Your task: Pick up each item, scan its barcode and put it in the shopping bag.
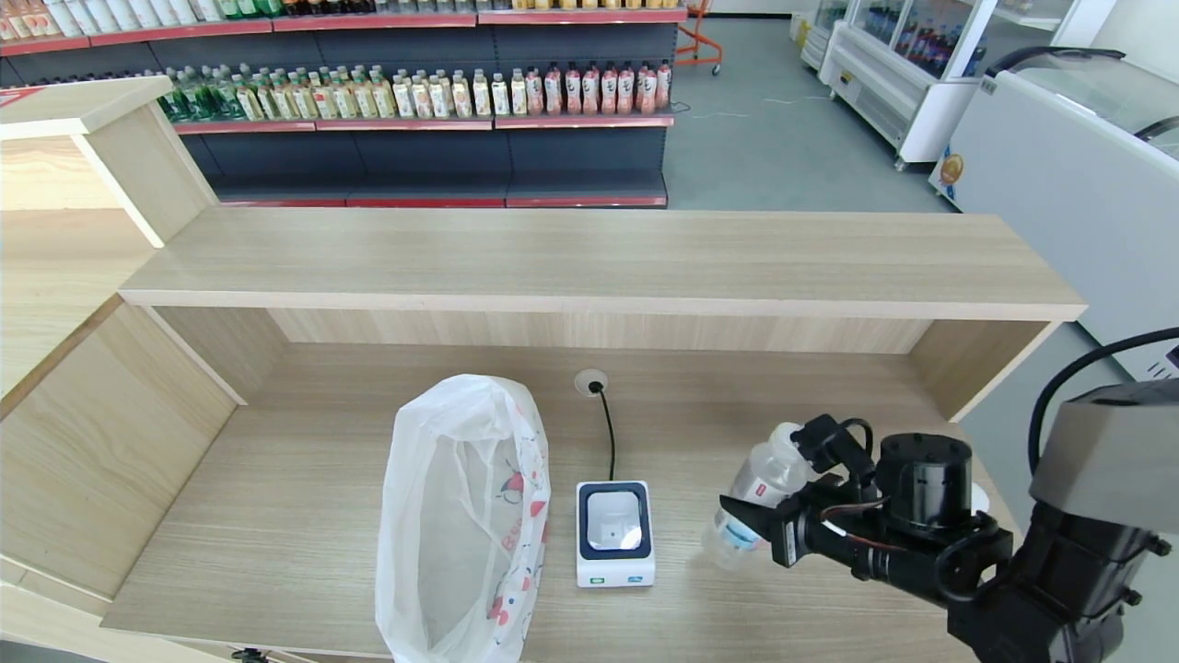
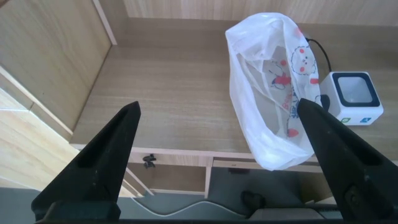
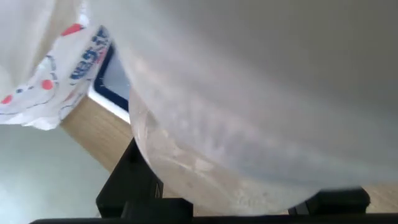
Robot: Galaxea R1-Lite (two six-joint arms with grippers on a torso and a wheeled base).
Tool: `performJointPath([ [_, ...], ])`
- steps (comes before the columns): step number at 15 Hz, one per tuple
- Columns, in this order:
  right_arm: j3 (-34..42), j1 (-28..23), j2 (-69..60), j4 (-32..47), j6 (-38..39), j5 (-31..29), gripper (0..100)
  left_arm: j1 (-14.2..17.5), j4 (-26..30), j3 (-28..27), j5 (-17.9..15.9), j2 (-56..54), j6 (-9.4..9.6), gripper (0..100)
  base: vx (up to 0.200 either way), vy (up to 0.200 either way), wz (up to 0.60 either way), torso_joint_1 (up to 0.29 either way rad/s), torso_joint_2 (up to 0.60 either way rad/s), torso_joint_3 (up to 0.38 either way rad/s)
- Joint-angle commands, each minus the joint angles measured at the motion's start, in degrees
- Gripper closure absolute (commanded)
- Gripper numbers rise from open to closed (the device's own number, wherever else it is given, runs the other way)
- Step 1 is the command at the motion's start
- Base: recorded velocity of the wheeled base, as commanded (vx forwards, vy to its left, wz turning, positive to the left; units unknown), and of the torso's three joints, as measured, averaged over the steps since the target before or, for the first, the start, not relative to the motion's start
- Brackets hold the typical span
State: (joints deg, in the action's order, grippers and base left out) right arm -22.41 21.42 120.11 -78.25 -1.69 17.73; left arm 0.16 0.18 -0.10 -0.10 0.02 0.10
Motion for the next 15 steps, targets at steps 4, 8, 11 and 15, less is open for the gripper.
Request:
performJointPath([
  [4, -0.97, -4.72, -11.13, 4.95, 5.74, 21.39, 100, 0.02, -0.01, 0.01, 0.01, -0.02, -0.01, 0, 0.0, 0.0, 0.0, 0.0, 0.0, 0.0],
  [8, -0.01, -4.1, -15.52, 12.51, 5.47, 35.27, 100, 0.02, -0.01, 0.01, 0.01, -0.02, -0.01, 0, 0.0, 0.0, 0.0, 0.0, 0.0, 0.0],
  [11, 0.35, -2.79, -16.23, 12.51, 5.21, 36.77, 100, 0.02, -0.01, 0.01, 0.01, -0.02, -0.01, 0, 0.0, 0.0, 0.0, 0.0, 0.0, 0.0],
  [15, -0.09, -0.85, -16.93, 12.42, 5.03, 36.68, 100, 0.02, -0.01, 0.01, 0.01, -0.02, -0.01, 0, 0.0, 0.0, 0.0, 0.0, 0.0, 0.0],
])
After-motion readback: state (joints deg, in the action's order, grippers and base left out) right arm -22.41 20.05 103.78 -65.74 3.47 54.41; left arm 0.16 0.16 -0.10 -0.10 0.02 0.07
